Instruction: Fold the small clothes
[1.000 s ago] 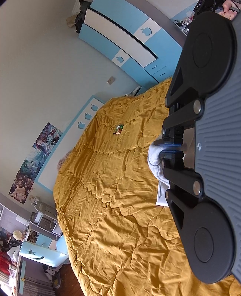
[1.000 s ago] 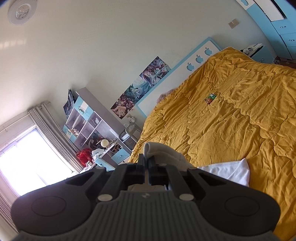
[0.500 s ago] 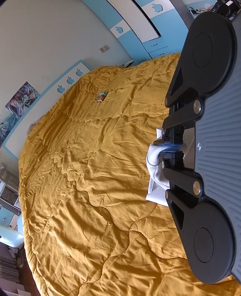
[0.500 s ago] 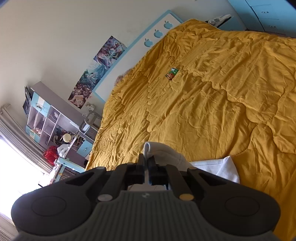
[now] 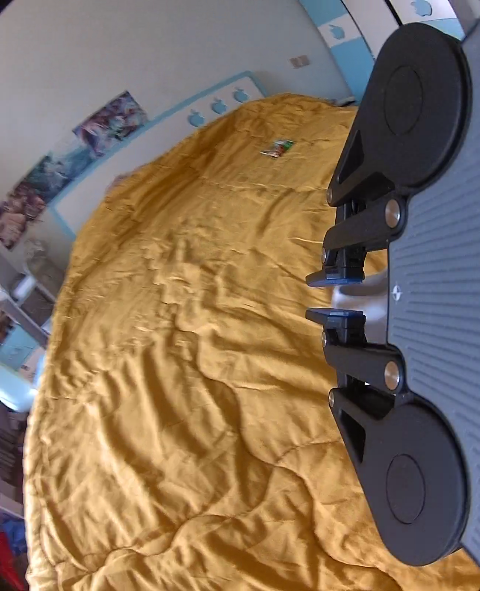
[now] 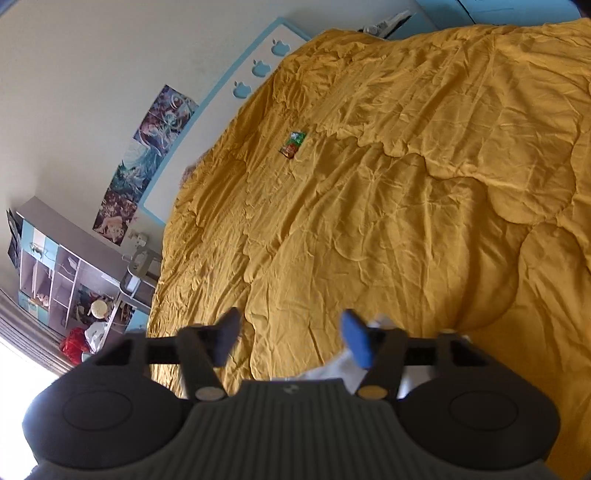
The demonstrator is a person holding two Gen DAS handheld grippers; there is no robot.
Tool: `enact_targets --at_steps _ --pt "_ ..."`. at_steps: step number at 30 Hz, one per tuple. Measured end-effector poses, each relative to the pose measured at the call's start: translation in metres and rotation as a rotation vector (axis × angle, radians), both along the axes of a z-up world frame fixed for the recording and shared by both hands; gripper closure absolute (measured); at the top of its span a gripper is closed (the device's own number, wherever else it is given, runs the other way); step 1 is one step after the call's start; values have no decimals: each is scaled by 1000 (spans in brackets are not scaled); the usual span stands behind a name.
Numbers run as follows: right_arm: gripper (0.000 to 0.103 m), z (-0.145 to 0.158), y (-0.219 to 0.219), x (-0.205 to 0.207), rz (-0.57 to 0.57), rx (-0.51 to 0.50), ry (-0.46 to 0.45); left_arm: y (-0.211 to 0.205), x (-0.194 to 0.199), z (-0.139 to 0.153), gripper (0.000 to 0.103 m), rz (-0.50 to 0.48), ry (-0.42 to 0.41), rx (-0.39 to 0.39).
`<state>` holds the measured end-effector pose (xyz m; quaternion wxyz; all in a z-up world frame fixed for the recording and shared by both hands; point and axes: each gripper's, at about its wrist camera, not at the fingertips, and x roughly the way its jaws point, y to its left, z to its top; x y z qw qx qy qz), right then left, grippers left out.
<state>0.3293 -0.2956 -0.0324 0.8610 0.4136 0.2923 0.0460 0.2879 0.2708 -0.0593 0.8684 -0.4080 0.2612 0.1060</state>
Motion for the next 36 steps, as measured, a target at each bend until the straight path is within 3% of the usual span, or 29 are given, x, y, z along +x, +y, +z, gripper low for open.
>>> enact_targets --at_steps 1,2,3,8,10,12,14,16,19,20,23,25,27,30,33,36 --pt "20 2 0 -4 -10 -9 -24 0 -2 4 69 4 -26 48" --pt "20 6 -1 -7 5 -15 -40 -1 -2 8 48 -8 -20 93" --pt "20 8 -2 -10 26 -25 -40 -2 -2 11 43 -31 3 132" --pt "21 29 -3 -50 176 -213 -40 -10 -22 23 41 -181 61 340" --pt "21 34 -5 -81 223 -303 -32 -11 -45 24 39 -251 98 367" --pt "21 38 -8 -116 243 -365 -22 -7 -73 21 39 -321 136 326" --pt "21 38 -15 -158 247 -366 -14 -4 -108 18 40 -383 133 274" --pt "21 33 -26 -194 244 -286 -15 0 -143 14 39 -427 95 208" --pt "20 15 -33 -249 267 -83 -2 3 -193 -3 40 -463 65 20" --pt "20 10 -30 -260 283 -51 5 2 -208 -9 40 -468 68 -41" --pt "20 -9 -16 -282 284 -1 27 -2 -234 -22 40 -442 20 -128" --pt "20 -28 -13 -282 256 70 70 1 -241 -38 40 -374 -2 -208" --pt "20 -53 -15 -275 212 200 137 10 -239 -70 41 -276 17 -387" --pt "24 -77 -20 -267 102 356 116 18 -225 -110 43 -224 -6 -582" --pt "26 -90 -23 -260 11 483 80 25 -215 -118 42 -158 -85 -619" --pt "28 -99 -18 -251 -23 501 71 27 -191 -121 42 -118 -61 -576"
